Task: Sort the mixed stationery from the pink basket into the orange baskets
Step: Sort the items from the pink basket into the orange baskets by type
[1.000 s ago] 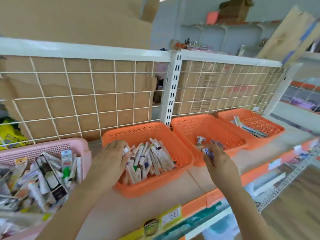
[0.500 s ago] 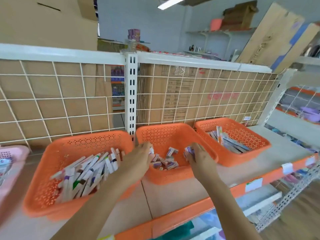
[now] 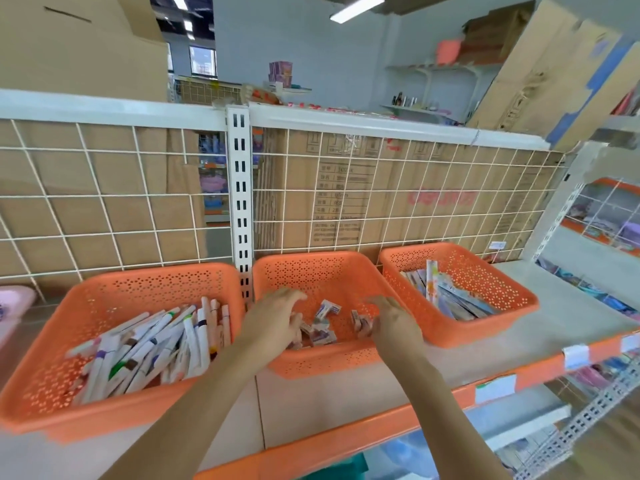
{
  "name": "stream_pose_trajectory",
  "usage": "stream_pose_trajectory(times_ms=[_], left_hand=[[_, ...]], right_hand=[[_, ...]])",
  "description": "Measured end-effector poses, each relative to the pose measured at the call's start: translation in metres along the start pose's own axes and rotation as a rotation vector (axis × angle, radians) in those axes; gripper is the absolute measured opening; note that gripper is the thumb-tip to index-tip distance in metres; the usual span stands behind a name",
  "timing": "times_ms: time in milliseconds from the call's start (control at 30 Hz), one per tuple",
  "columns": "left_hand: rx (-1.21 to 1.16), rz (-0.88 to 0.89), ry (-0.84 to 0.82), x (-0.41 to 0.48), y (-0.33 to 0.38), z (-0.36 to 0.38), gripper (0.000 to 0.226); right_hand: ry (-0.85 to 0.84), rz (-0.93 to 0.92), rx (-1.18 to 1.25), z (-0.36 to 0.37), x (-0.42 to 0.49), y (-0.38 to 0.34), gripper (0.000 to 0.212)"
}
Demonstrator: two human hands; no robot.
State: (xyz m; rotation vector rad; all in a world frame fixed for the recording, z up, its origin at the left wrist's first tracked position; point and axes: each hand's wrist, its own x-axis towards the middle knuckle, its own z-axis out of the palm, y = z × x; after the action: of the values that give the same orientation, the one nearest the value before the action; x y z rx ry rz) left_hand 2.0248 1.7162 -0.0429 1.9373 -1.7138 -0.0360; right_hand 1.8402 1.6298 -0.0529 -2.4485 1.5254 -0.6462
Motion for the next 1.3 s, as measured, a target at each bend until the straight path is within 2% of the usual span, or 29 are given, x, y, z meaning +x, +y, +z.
stream_pose_trajectory(times_ms=[200,433,600,800,900,1100,1233,1300], left_hand=[[0.126,-0.014,0.192,-0.036,-0.033,-0.038,0.035],[0.270,-0.162,0.329,-0.100,-0.078,-0.093,0.033],[0.304,-0.284,0.367,-0.157,-0.109,-0.130,0.042],[0.354,-0.425,0.432,-0.218,-0.148,-0.171,0.035],[0.368,-0.482,0.440,-0.242,-0.172,-0.187,0.037],[0.354,-0.553,0.426,-0.271,-0.222,-0.226,0.033],[0.325,-0.574,0.428,-0.281,-0.260,-0.249,0.034],[0.319,-0.592,0.418,-0.284,-0.279,-0.259,0.036]], right_hand=[[0.184,-0.069,0.077,-0.015,-0.023,0.004,0.036],[0.216,-0.204,0.106,-0.009,-0.040,-0.034,0.034],[0.193,-0.326,0.133,0.007,-0.040,-0.079,0.028],[0.122,-0.472,0.177,0.030,-0.042,-0.152,0.045],[0.137,-0.514,0.187,0.042,-0.045,-0.191,0.027],[0.019,-0.591,0.274,0.067,-0.051,-0.267,0.032],[-0.002,-0.644,0.253,0.087,-0.056,-0.324,0.023],[-0.035,-0.654,0.252,0.102,-0.057,-0.350,0.028]])
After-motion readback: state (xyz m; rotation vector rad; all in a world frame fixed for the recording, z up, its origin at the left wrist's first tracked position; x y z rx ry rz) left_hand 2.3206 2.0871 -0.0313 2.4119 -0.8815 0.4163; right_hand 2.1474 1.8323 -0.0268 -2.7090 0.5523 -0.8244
